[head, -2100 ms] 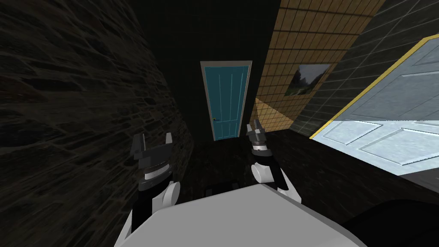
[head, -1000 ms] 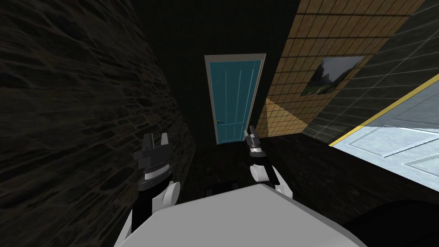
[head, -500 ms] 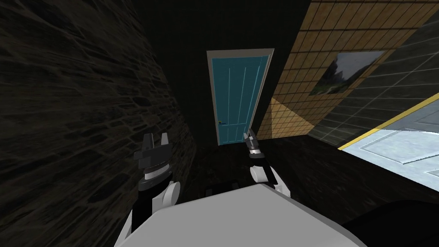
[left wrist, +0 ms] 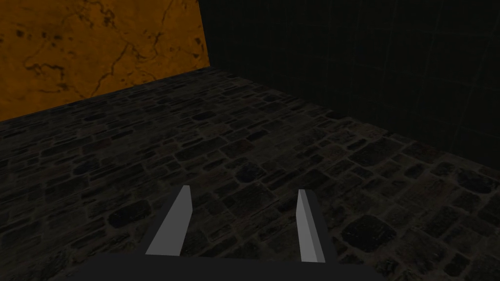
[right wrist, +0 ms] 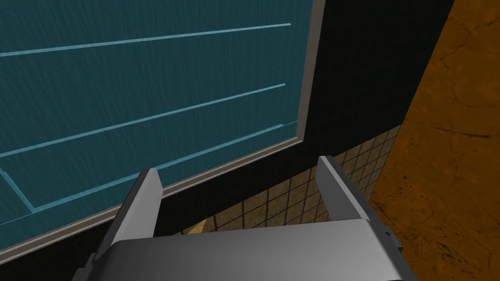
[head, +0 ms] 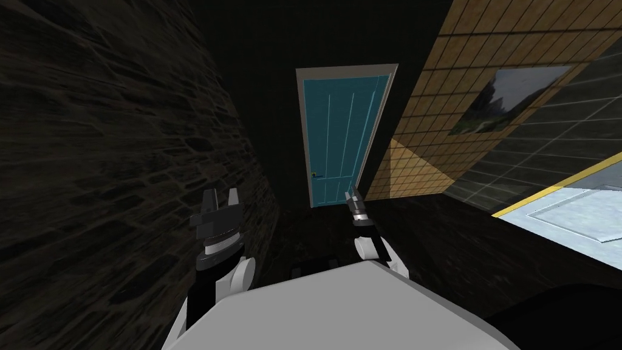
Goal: Pull the door open
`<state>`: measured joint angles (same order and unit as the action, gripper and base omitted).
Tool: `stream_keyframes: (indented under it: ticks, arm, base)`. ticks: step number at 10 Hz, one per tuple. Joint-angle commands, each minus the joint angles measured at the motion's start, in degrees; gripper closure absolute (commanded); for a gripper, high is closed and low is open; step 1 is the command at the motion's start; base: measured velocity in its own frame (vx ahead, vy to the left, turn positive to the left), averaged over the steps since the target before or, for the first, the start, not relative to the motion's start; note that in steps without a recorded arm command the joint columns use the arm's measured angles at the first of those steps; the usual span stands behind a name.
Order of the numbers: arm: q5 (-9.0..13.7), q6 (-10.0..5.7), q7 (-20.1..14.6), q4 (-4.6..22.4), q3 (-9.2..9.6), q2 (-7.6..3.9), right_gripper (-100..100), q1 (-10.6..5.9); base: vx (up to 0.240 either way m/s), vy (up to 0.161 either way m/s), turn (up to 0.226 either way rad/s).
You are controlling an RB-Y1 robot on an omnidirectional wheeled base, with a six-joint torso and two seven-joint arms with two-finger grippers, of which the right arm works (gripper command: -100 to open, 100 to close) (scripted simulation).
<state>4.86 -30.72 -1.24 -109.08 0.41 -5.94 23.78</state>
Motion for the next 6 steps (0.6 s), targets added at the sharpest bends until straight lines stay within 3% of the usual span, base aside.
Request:
stream_keyframes:
  ticks: [1, 6]
  arm:
    - [0.12, -0.45, -0.23, 1.67, -0.18, -0.21, -100, -0.23]
    - [0.46, -2.22, -0.88, 7.50, -0.71, -0.90, -100, -1.06]
  base:
    - [0.101, 0.043, 0.037]
    - [0.108, 0.030, 0.034]
